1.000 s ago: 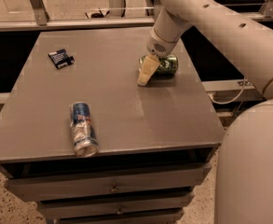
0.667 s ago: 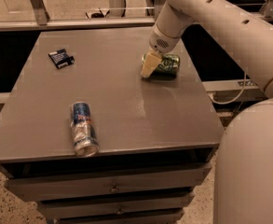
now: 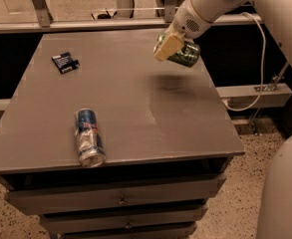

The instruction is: Place green can upright

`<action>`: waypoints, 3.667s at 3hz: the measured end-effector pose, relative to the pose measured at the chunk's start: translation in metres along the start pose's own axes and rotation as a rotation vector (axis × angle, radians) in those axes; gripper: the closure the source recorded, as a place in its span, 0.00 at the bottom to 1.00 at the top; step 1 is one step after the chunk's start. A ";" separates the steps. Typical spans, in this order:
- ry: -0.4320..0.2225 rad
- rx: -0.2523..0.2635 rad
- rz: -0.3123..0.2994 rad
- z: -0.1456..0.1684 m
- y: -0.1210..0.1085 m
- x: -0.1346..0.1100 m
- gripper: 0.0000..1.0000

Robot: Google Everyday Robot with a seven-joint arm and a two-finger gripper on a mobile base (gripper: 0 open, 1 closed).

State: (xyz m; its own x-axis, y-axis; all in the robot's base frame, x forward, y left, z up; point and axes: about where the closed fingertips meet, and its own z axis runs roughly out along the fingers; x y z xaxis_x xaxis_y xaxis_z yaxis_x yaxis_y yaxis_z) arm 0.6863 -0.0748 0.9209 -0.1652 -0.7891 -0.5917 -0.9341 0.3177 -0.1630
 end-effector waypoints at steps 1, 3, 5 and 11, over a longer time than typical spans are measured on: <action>-0.236 -0.057 0.013 -0.020 0.003 -0.009 1.00; -0.805 -0.212 0.069 -0.041 0.022 -0.021 1.00; -1.011 -0.287 0.148 -0.029 0.041 -0.005 1.00; -0.830 -0.281 0.085 -0.034 0.048 0.084 0.00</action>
Offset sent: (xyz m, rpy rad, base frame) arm -0.0398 -0.0094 0.0679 0.8958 -0.0898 0.2684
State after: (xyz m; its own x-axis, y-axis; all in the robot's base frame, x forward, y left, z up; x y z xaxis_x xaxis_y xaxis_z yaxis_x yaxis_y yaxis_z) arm 0.6170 -0.1432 0.8902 -0.0565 -0.0971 -0.9937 -0.9905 0.1306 0.0436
